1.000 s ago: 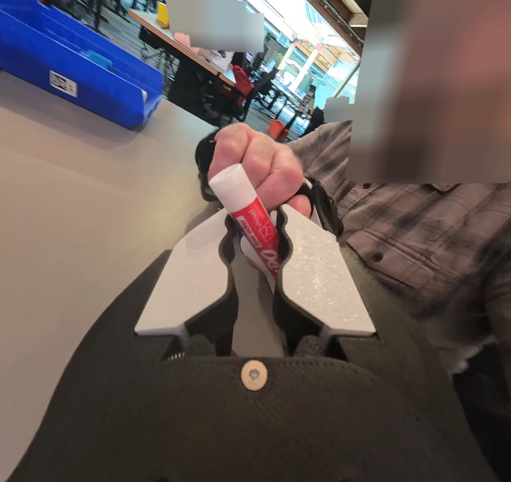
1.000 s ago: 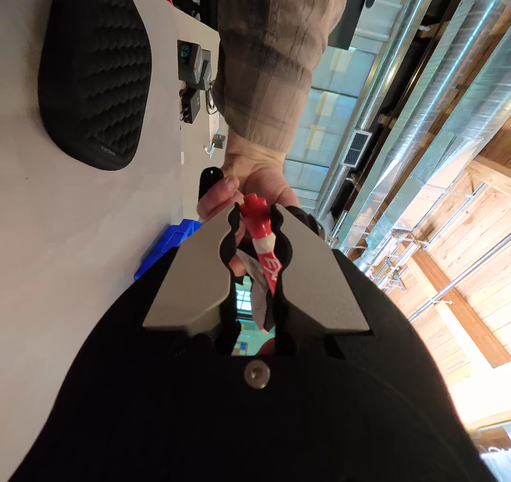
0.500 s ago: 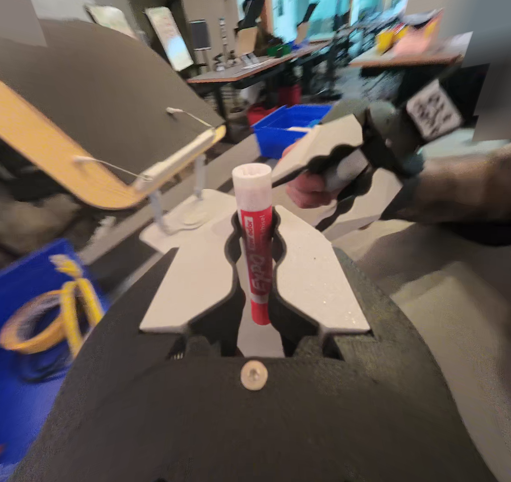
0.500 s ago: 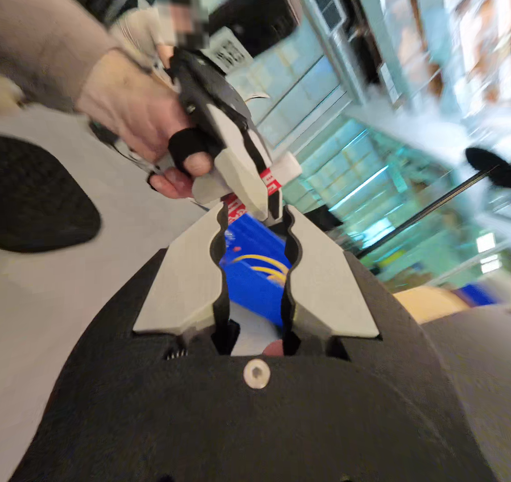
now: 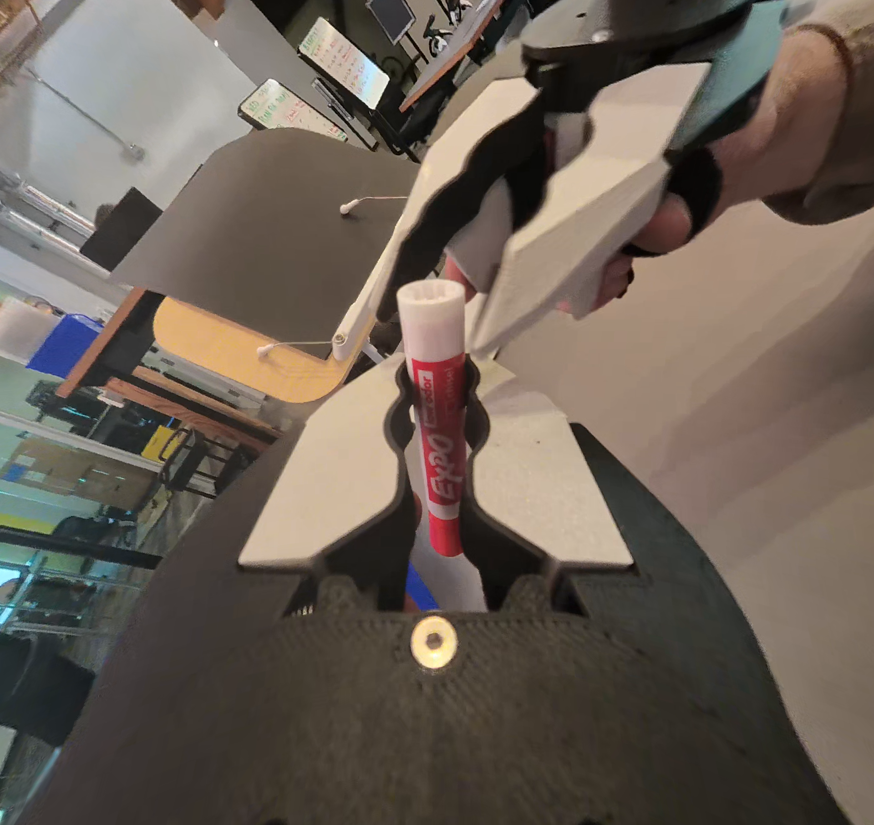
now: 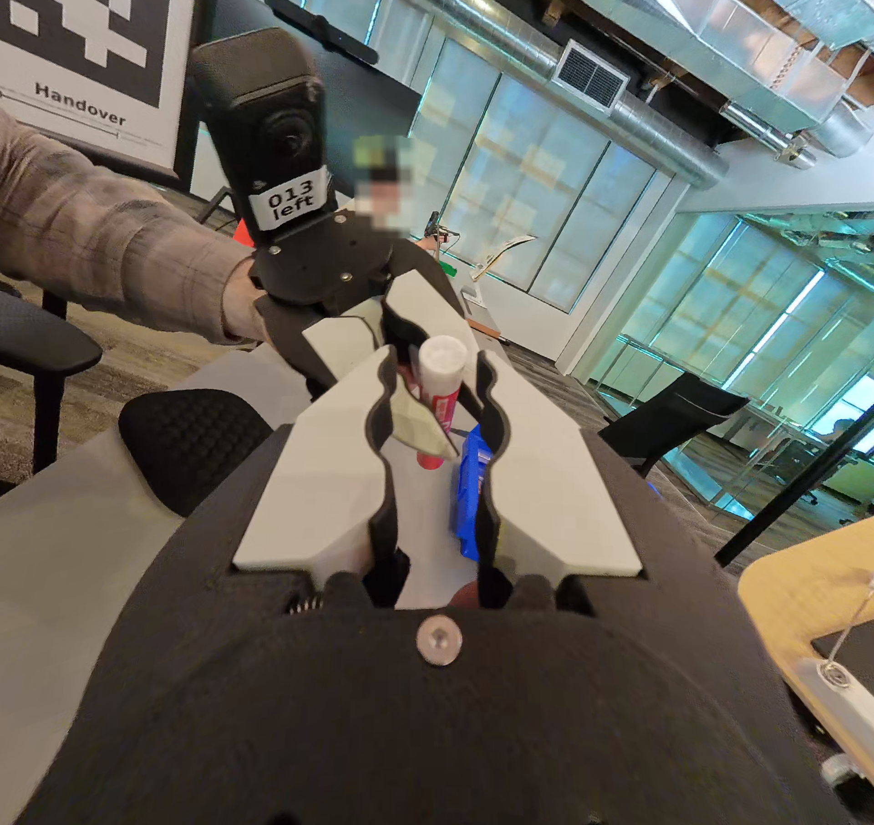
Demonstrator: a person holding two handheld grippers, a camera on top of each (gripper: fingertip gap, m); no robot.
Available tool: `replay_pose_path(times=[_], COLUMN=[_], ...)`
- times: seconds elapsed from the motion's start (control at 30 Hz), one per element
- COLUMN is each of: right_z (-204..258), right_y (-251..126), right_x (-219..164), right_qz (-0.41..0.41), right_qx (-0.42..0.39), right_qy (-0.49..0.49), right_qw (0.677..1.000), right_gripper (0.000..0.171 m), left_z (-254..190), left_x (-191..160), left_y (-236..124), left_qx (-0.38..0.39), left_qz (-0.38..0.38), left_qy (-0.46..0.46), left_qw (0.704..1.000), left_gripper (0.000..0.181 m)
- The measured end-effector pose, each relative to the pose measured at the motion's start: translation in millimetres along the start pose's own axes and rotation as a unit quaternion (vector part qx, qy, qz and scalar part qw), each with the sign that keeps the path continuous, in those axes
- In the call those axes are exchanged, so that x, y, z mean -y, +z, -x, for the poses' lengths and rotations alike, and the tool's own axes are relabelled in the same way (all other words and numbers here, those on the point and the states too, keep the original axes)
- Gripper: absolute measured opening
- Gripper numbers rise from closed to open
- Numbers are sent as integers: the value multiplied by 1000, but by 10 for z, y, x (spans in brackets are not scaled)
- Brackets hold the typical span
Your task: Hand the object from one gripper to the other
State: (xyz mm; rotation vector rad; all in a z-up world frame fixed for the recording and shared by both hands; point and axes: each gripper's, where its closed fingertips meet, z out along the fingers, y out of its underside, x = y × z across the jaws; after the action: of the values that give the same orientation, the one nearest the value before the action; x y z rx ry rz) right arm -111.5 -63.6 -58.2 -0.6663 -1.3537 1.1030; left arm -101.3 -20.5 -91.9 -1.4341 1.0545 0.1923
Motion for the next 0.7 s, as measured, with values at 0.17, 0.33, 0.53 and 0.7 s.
replay_pose_path(times=[0.17, 0.33, 0.53, 0.7], right_z=[25, 34, -10, -167], right_y=[-4, -7, -22, -136], right_x=[31, 26, 53, 166], right_qz=[-7, -5, -11, -24], right_qx=[8, 12, 1, -17], right_qy=[5, 8, 10, 10], right_qw=[1000, 1000, 1000, 1000], right_gripper=[17, 17, 17, 17], left_z=[-40, -62, -36, 13], left_x=[36, 32, 26, -154], left_y=[4, 5, 6, -26], left_qx=[-1, -2, 6, 20], left_qz=[-8, -9, -3, 40], left_qy=[9, 10, 16, 15], left_qw=[1000, 1000, 1000, 999], left_gripper=[22, 22, 22, 39])
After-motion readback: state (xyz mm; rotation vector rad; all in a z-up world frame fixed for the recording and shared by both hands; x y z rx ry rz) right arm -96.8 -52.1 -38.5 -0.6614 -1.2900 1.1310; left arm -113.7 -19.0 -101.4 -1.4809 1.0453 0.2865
